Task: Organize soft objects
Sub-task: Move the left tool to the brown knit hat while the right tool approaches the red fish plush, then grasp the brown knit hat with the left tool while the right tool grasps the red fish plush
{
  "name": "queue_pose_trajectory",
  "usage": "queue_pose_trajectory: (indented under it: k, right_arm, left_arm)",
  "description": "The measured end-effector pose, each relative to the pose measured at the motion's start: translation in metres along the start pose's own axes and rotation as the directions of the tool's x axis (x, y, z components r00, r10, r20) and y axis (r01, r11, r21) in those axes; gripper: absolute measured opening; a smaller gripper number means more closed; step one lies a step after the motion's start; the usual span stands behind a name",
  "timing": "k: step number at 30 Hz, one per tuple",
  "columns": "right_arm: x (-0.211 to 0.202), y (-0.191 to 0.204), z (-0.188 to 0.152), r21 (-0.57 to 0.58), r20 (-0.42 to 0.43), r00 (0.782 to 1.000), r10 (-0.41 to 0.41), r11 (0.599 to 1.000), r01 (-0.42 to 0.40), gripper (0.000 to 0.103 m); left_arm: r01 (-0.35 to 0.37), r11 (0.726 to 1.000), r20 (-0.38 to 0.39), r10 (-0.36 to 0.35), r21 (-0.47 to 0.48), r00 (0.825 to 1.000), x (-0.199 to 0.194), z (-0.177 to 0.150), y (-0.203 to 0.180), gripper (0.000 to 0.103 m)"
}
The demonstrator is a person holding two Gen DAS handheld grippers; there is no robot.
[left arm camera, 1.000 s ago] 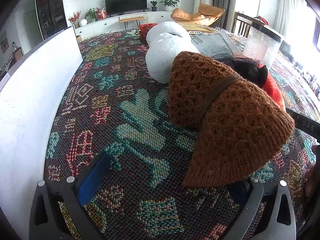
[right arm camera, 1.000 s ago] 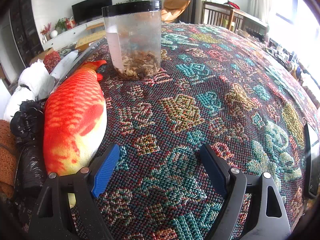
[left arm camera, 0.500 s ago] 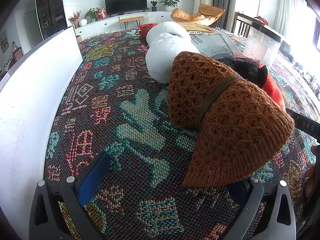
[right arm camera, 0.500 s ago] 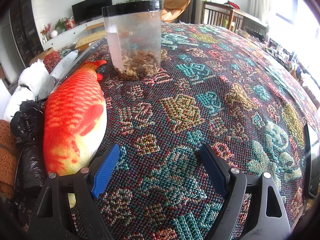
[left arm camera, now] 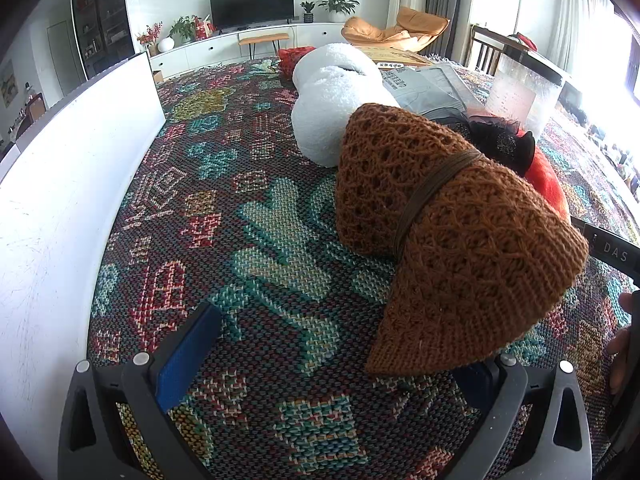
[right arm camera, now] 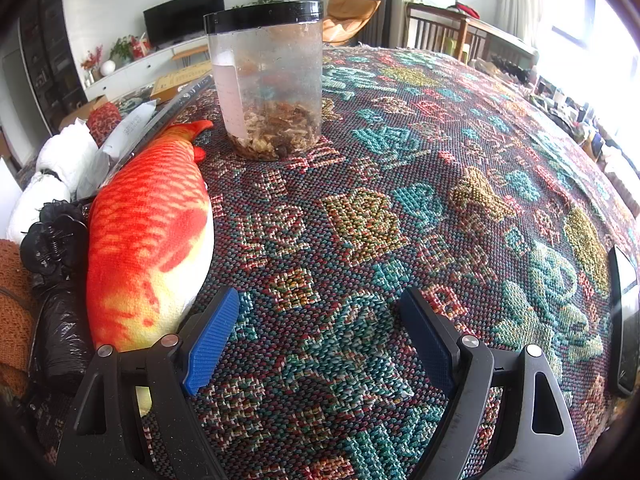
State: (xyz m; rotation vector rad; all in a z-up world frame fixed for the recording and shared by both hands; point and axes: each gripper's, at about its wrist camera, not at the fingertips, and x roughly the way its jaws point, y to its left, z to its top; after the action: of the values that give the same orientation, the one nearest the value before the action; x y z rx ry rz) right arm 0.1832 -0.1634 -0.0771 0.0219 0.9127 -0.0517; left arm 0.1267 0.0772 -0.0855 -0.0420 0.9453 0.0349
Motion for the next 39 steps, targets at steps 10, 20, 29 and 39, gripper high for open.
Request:
queue_pose_trajectory:
  k: [10, 20, 29, 39]
  right_arm:
    - [0.000, 0.000, 0.000, 0.000, 0.000, 1.000, 0.001, 1.000, -0.001, 0.085]
    - [0.000, -0.001, -0.001, 0.003, 0.001, 1.000, 0.012, 1.000, -0.012, 0.086]
    - [0.000, -0.001, 0.000, 0.003, 0.001, 1.000, 0.012, 1.000, -0.012, 0.086]
    - [0.001, -0.002, 0.000, 0.004, 0.001, 1.000, 0.013, 1.000, -0.013, 0.086]
  left_arm:
    - [-0.001, 1.000, 0.000, 0.001, 0.000, 1.000, 0.000, 0.000, 0.000, 0.103]
    - [0.005, 1.000, -0.002, -0.005, -0.013, 1.000, -0.020, -0.025, 0.003, 0.103]
    - [0.222, 0.975, 0.068, -0.219, -0.032, 0.973, -0.074, -0.030, 0.000, 0.103]
    - [0.236, 0.952, 0.004, -0.240, -0.197, 0.971, -0.040, 0.043, -0.003, 0.103]
